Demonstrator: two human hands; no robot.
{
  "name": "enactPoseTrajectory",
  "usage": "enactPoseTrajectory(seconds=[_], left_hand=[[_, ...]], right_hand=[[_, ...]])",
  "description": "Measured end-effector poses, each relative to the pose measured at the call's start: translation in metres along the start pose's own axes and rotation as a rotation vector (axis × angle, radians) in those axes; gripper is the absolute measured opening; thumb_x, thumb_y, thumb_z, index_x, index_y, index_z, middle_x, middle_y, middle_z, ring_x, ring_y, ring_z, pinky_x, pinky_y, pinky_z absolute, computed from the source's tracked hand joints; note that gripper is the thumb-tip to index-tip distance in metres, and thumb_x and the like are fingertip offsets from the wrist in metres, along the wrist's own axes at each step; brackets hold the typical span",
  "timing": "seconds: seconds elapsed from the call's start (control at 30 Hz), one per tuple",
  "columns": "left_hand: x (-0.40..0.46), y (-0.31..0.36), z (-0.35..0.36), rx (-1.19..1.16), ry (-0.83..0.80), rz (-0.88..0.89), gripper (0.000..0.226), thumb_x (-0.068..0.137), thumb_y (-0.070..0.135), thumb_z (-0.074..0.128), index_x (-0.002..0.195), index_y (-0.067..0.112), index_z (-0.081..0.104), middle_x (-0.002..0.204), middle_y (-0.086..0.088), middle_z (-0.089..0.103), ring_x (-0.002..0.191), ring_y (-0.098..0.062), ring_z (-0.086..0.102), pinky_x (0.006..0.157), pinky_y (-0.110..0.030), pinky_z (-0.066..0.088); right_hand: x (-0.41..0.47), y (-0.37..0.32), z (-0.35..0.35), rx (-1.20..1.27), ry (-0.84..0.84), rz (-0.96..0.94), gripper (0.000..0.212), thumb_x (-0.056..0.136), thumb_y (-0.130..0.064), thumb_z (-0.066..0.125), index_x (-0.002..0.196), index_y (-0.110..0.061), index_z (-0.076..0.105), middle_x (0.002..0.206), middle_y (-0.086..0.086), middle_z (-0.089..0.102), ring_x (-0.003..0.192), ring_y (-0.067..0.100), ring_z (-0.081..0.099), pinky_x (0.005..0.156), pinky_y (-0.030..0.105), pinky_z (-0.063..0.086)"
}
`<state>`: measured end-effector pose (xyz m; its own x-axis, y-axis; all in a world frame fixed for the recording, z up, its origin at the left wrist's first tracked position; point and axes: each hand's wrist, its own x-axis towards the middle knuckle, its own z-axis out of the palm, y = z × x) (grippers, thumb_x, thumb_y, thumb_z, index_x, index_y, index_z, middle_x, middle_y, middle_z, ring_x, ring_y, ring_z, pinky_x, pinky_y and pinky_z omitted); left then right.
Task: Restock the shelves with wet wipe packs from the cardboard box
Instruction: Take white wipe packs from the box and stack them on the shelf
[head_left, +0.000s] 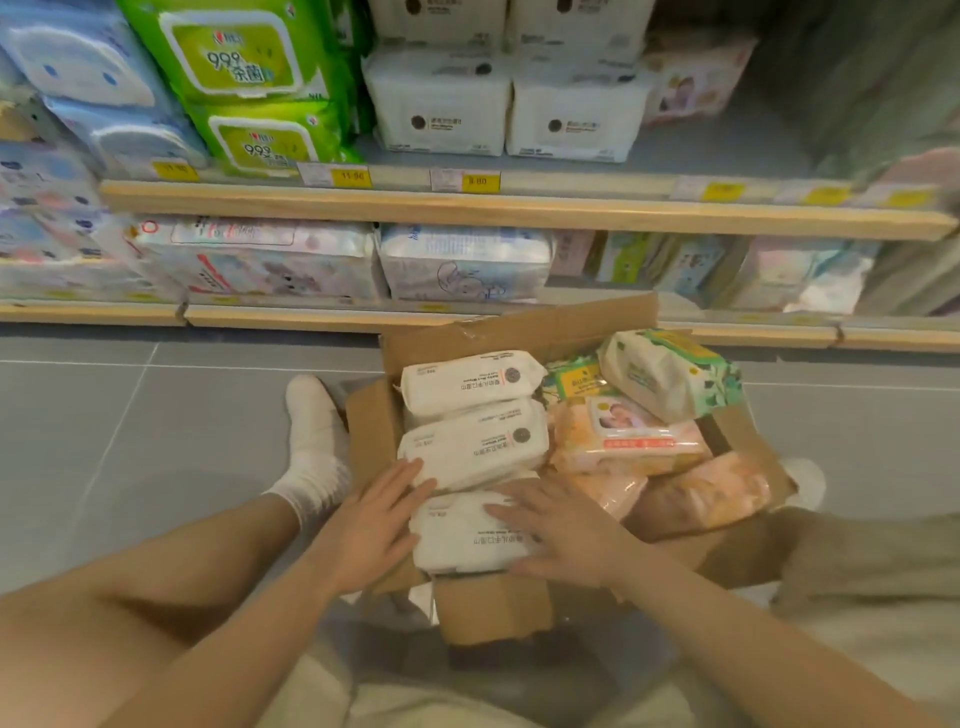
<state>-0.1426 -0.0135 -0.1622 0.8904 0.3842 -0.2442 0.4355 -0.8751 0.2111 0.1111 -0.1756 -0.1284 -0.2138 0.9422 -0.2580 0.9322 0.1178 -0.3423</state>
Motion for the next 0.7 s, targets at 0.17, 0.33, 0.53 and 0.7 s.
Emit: enactPoseTrajectory(seconds=[0.17, 0.33, 0.53, 0.7], left_hand=[[0.004, 0.002, -0.006, -0.011, 0.001, -0.013, 0.063, 0.090, 0.052, 0.028, 0.148, 0.029, 0.024, 0.157, 0.003, 0.012, 0.144, -0.015, 0.008, 0.108, -0.036, 0.020], [0.006, -0.001, -0.011, -0.016, -0.010, -0.027, 0.055, 0.094, 0.048, 0.029, 0.145, 0.029, 0.032, 0.154, 0.002, 0.026, 0.141, -0.018, 0.024, 0.104, -0.037, 0.030], [0.020, 0.007, -0.032, -0.158, 0.021, -0.090, 0.083, 0.082, 0.067, -0.012, 0.149, 0.031, 0.020, 0.157, 0.006, 0.016, 0.144, -0.015, 0.015, 0.114, -0.034, 0.016], [0.058, 0.020, -0.041, -0.192, 0.015, -0.111, 0.076, 0.082, 0.064, -0.005, 0.147, 0.036, 0.022, 0.155, 0.008, 0.021, 0.142, -0.014, 0.018, 0.114, -0.040, 0.021]], right_hand=[[0.012, -0.005, 0.006, -0.290, 0.006, -0.016, 0.076, 0.068, -0.070, 0.058, 0.131, -0.029, 0.046, 0.128, 0.002, 0.058, 0.111, 0.023, 0.057, 0.102, 0.057, 0.038], [0.038, -0.017, 0.014, -0.267, -0.070, 0.095, 0.099, 0.062, -0.058, 0.073, 0.140, -0.017, 0.029, 0.132, 0.009, 0.049, 0.116, 0.030, 0.050, 0.101, 0.054, 0.037], [0.035, -0.008, -0.005, -0.242, -0.050, 0.107, 0.093, 0.068, -0.054, 0.070, 0.142, -0.022, 0.024, 0.132, 0.009, 0.046, 0.114, 0.031, 0.047, 0.099, 0.049, 0.037], [-0.003, 0.024, -0.061, -0.304, 0.079, 0.188, 0.097, 0.059, -0.066, 0.069, 0.137, -0.026, 0.028, 0.123, 0.003, 0.053, 0.106, 0.027, 0.054, 0.088, 0.047, 0.045]])
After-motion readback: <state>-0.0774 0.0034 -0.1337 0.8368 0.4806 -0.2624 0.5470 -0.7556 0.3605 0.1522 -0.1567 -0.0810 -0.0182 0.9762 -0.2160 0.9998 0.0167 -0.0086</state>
